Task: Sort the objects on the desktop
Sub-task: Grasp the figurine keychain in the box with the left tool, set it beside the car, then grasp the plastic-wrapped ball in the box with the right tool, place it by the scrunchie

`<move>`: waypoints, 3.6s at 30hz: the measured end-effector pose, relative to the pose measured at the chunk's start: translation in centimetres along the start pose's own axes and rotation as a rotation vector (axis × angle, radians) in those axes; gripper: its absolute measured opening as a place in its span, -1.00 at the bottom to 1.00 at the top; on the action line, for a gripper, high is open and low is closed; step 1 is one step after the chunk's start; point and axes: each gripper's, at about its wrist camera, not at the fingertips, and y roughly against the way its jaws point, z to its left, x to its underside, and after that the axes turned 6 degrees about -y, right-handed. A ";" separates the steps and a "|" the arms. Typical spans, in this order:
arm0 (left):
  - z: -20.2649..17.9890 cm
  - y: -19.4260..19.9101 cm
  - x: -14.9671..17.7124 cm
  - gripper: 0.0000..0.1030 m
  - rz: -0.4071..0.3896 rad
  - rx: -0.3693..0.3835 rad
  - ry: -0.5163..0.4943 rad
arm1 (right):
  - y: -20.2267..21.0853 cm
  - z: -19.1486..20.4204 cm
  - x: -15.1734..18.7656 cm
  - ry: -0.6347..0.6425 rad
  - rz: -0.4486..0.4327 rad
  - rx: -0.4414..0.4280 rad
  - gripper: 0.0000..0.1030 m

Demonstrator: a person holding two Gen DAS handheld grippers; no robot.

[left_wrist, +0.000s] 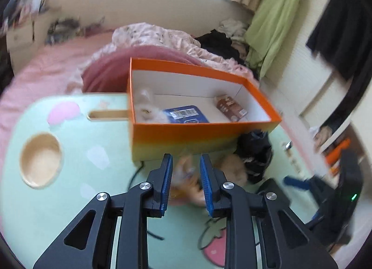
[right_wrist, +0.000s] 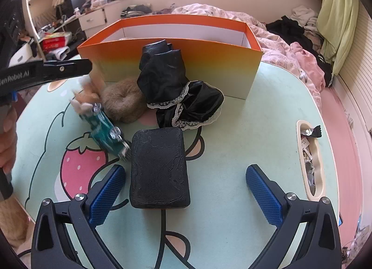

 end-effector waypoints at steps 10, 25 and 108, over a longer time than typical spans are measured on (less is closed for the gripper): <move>-1.8 3.6 4.2 0.60 0.040 -0.147 -0.123 | 0.2 -0.1 -0.1 -0.003 -0.002 -0.002 1.00; -2.4 0.4 8.0 0.99 0.156 -0.243 -0.247 | 0.4 0.1 0.0 -0.001 -0.006 0.004 1.00; -2.2 -0.1 6.6 0.99 0.125 -0.212 -0.205 | 5.3 -1.0 -2.1 -0.086 -0.158 -0.340 0.35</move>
